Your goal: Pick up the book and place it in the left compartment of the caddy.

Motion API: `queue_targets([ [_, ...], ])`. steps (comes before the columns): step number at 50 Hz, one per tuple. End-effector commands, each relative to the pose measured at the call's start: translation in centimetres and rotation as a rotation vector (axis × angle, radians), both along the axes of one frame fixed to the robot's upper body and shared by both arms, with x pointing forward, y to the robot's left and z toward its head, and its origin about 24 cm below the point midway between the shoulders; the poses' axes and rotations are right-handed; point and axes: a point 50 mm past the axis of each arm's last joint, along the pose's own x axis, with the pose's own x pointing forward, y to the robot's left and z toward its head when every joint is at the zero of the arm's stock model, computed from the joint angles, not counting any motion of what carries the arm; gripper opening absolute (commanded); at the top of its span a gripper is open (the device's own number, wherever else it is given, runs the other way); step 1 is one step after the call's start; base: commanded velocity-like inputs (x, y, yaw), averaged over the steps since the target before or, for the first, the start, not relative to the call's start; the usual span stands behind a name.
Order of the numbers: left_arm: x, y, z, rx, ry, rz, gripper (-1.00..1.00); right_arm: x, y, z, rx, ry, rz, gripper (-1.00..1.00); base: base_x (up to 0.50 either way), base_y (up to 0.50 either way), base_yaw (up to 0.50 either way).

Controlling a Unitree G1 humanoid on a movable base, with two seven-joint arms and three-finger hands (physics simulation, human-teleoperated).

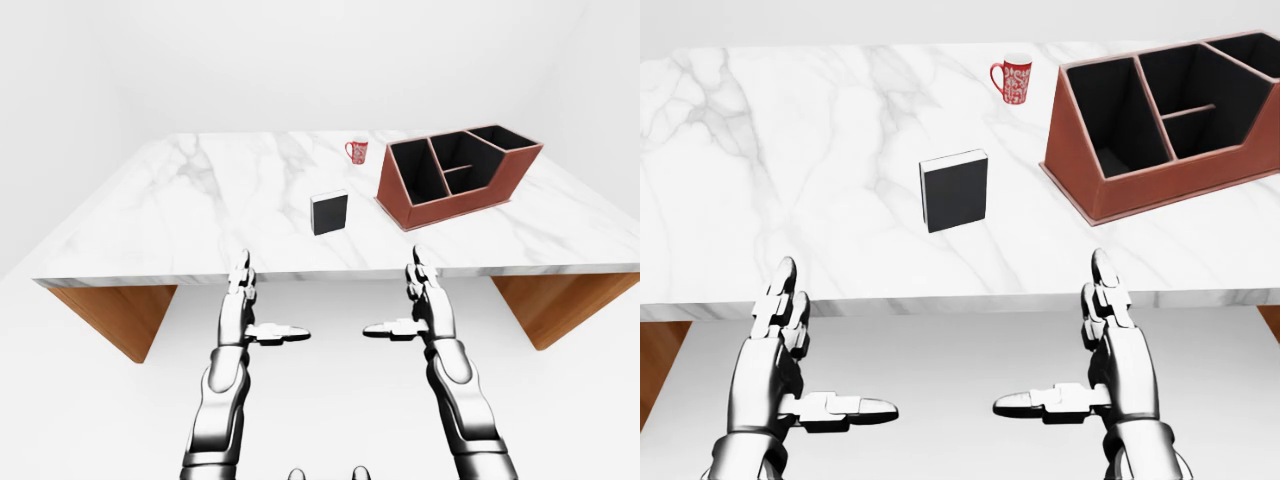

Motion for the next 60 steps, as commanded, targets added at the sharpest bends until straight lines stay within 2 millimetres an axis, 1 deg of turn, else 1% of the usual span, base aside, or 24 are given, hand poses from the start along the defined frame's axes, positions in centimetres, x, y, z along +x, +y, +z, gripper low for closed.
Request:
queue_targets([
  [1, 0.1, 0.6, -0.1, 0.006, 0.002, 0.002, 1.00, 0.1, -0.9, 0.0, -0.003, -0.004, -0.016, 1.00, 0.00, 0.00, 0.00],
  [18, 0.0, 0.5, -0.1, 0.018, -0.001, -0.001, 1.00, -0.2, -1.4, 0.6, -0.004, -0.023, -0.040, 1.00, 0.00, 0.00, 0.00],
  [27, 0.1, 0.5, -0.1, 0.013, -0.008, -0.005, 1.00, -0.2, -2.7, 1.2, -0.009, -0.046, -0.078, 1.00, 0.00, 0.00, 0.00],
  [33, 0.1, 0.4, -0.1, 0.012, -0.009, -0.018, 1.00, -0.8, -3.8, 2.3, 0.024, -0.079, -0.116, 1.00, 0.00, 0.00, 0.00],
  [34, 0.0, 0.3, 0.0, 0.012, -0.013, -0.018, 1.00, -0.9, -4.1, 2.6, 0.006, -0.095, -0.145, 1.00, 0.00, 0.00, 0.00],
  [35, -0.1, 0.3, 0.2, 0.020, -0.018, -0.015, 1.00, -1.0, -4.3, 2.9, 0.025, -0.101, -0.154, 1.00, 0.00, 0.00, 0.00],
  [37, -0.1, 0.3, 0.1, 0.018, -0.015, -0.020, 1.00, -1.2, -4.5, 3.4, 0.037, -0.104, -0.144, 1.00, 0.00, 0.00, 0.00],
  [39, -0.1, 0.3, 0.0, 0.020, -0.016, -0.018, 1.00, -1.4, -4.9, 3.6, 0.031, -0.110, -0.164, 1.00, 0.00, 0.00, 0.00],
  [41, -0.1, 0.3, 0.0, 0.020, -0.016, -0.018, 1.00, -1.4, -4.9, 3.6, 0.031, -0.110, -0.165, 1.00, 0.00, 0.00, 0.00],
  [42, -0.1, 0.3, 0.0, 0.022, -0.014, -0.018, 1.00, -1.8, -5.6, 4.4, 0.034, -0.138, -0.177, 1.00, 0.00, 0.00, 0.00],
  [43, -0.1, 0.3, 0.0, 0.022, -0.014, -0.018, 1.00, -1.8, -5.6, 4.5, 0.034, -0.141, -0.178, 1.00, 0.00, 0.00, 0.00],
  [45, 0.0, 0.3, -0.1, 0.025, -0.014, -0.019, 1.00, -2.3, -5.9, 5.2, -0.003, -0.169, -0.197, 1.00, 0.00, 0.00, 0.00],
  [48, -0.1, 0.3, -0.1, 0.026, -0.014, -0.019, 1.00, -2.4, -6.2, 5.5, -0.020, -0.180, -0.201, 1.00, 0.00, 0.00, 0.00],
  [49, -0.2, 0.2, 0.1, 0.025, -0.011, -0.015, 1.00, -2.9, -6.5, 6.8, 0.000, -0.238, -0.210, 1.00, 0.00, 0.00, 0.00],
  [52, -0.1, 0.4, -0.1, 0.022, -0.008, -0.013, 1.00, -3.5, -6.8, 8.3, -0.021, -0.303, -0.224, 1.00, 0.00, 0.00, 0.00],
  [54, -0.1, 0.4, -0.1, 0.022, -0.008, -0.013, 1.00, -3.6, -6.9, 8.3, -0.022, -0.305, -0.224, 1.00, 0.00, 0.00, 0.00],
  [55, -0.2, 0.3, 0.0, 0.023, -0.008, -0.014, 1.00, -3.9, -7.2, 8.8, -0.018, -0.328, -0.233, 1.00, 0.00, 0.00, 0.00],
  [57, -0.3, 0.2, 0.1, 0.025, -0.009, -0.015, 1.00, -4.3, -8.0, 9.2, -0.016, -0.346, -0.252, 1.00, 0.00, 0.00, 0.00],
  [58, -0.3, 0.2, 0.1, 0.026, -0.010, -0.015, 1.00, -4.3, -8.0, 9.2, -0.016, -0.346, -0.253, 1.00, 0.00, 0.00, 0.00],
  [60, -0.4, 0.3, 0.1, 0.028, -0.012, -0.013, 1.00, -5.1, -8.9, 10.2, -0.009, -0.396, -0.280, 1.00, 0.00, 0.00, 0.00],
])
